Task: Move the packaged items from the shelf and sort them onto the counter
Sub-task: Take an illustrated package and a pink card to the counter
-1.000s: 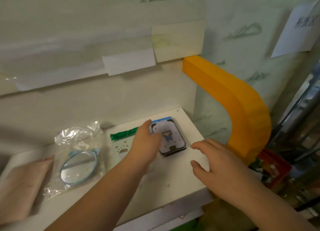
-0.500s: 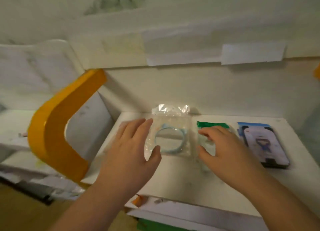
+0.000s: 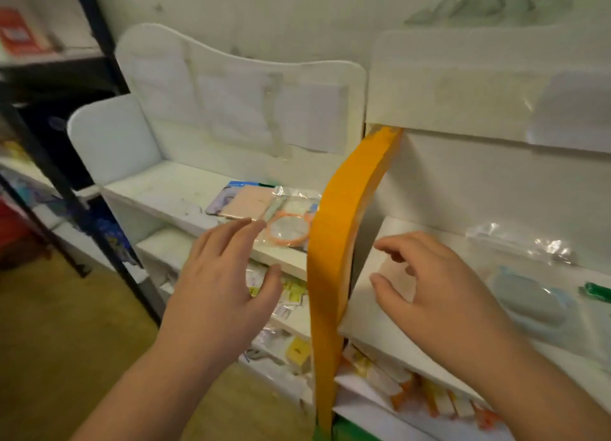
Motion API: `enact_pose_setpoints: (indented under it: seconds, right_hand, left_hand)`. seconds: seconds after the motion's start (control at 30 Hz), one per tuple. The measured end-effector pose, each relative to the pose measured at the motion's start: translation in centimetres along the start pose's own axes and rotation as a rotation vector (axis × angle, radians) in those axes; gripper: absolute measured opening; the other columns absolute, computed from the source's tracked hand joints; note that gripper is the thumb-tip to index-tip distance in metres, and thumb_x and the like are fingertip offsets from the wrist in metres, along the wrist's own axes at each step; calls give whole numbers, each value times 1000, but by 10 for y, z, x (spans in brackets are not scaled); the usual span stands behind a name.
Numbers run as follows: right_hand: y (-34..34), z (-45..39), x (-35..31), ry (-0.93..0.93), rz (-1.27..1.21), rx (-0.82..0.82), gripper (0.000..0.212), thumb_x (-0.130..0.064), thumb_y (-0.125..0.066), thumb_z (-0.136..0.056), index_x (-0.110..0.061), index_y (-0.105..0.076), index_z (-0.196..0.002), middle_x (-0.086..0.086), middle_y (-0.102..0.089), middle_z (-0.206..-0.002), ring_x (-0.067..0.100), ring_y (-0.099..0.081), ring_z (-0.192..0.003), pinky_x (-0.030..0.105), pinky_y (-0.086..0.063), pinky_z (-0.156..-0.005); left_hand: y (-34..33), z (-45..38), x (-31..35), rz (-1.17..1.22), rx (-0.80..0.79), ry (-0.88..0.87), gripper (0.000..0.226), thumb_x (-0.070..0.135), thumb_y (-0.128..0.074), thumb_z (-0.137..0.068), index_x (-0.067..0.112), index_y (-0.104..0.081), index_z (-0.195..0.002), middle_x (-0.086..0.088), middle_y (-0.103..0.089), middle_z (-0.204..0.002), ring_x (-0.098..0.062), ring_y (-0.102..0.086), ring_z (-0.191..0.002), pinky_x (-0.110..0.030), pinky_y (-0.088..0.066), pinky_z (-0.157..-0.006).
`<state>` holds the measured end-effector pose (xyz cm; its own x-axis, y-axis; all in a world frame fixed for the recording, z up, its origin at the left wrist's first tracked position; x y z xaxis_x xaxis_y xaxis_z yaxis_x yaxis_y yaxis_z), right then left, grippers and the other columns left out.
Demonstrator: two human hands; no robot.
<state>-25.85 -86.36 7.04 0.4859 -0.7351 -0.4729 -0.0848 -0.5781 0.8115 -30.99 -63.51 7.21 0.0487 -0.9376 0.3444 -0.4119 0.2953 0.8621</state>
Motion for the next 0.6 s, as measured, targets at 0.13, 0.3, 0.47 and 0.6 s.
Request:
enact_pose_setpoints:
  seconds: [0.13, 0.3, 0.47, 0.6]
  right_hand:
    - [-44, -29, -70, 62, -18, 39, 36, -38, -61, -87, -36, -58, -123, -23, -51, -107, -2, -50, -96, 26, -48, -88]
    - [-93, -63, -133, 118, 5, 56, 38, -40, -59, -89, -40, -53, -126, -27, -50, -113, -6, -47, -100, 15, -44, -84]
    - [-146, -110, -148, 79, 54, -37, 41, -46, -55, -91, -43, -48, -131, -25, -50, -123, 0, -48, -115, 23, -45, -94]
    - [-191, -146, -142, 24, 117, -77, 42, -47, -53, -91, -38, -51, -132, -19, -53, -125, 3, -47, -115, 21, -36, -86]
  left_hand:
    - [16, -8, -85, -3, -20, 57, 65, 49, -52, -91, 34, -31, -151, 17, -34, -151, -4, -22, -141, -30, -26, -115]
    - [28, -20, -164, 1, -56, 82, 64, 49, -52, -92, 33, -32, -151, 17, -34, -150, -4, -23, -141, -30, -27, -115]
    - [24, -38, -213, 43, -83, 99, 63, 48, -51, -93, 36, -29, -151, 19, -33, -150, -1, -22, -139, -29, -28, -114]
    - [13, -62, -242, 67, -90, 104, 62, 47, -51, -93, 36, -29, -150, 20, -33, -149, 0, -22, -137, -27, -29, -113]
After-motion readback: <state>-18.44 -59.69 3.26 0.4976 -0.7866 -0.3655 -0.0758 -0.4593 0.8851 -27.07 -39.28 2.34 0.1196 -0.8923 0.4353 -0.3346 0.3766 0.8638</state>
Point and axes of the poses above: each hand's wrist, its own z-axis away from the middle knuckle, its own y-axis out of the back of the hand, x = y × z, the point moved 3 cm from there along -z, towards the middle knuckle
